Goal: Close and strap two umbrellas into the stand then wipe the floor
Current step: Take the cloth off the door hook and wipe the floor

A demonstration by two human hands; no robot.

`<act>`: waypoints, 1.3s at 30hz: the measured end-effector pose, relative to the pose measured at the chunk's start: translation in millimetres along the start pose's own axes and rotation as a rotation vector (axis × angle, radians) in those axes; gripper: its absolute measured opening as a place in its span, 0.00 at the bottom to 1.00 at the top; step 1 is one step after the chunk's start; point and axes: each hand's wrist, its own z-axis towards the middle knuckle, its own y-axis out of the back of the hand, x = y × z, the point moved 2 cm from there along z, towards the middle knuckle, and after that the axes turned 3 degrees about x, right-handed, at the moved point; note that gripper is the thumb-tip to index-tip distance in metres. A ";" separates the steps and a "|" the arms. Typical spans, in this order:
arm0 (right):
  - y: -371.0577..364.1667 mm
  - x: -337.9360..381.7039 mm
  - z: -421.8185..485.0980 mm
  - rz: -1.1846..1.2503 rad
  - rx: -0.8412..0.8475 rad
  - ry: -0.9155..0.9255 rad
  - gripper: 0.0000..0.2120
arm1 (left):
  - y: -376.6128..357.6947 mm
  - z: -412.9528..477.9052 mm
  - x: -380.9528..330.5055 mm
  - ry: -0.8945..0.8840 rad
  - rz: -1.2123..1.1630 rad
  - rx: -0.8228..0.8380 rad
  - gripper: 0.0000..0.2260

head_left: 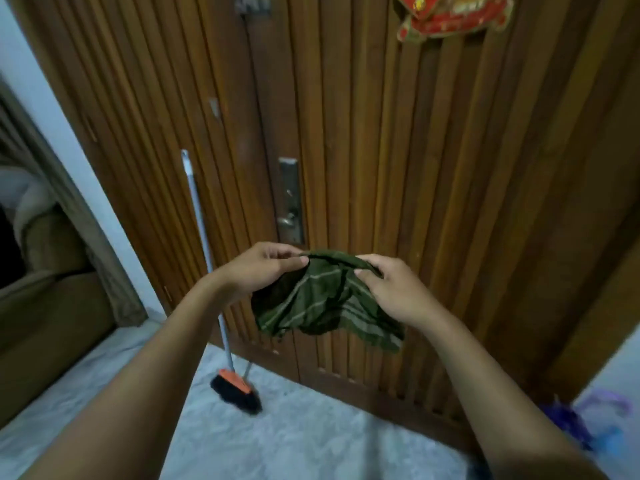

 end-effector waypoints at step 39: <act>-106.5 173.4 507.5 -0.426 -0.353 0.390 0.08 | 439.8 308.5 27.9 -0.529 0.303 -0.368 0.06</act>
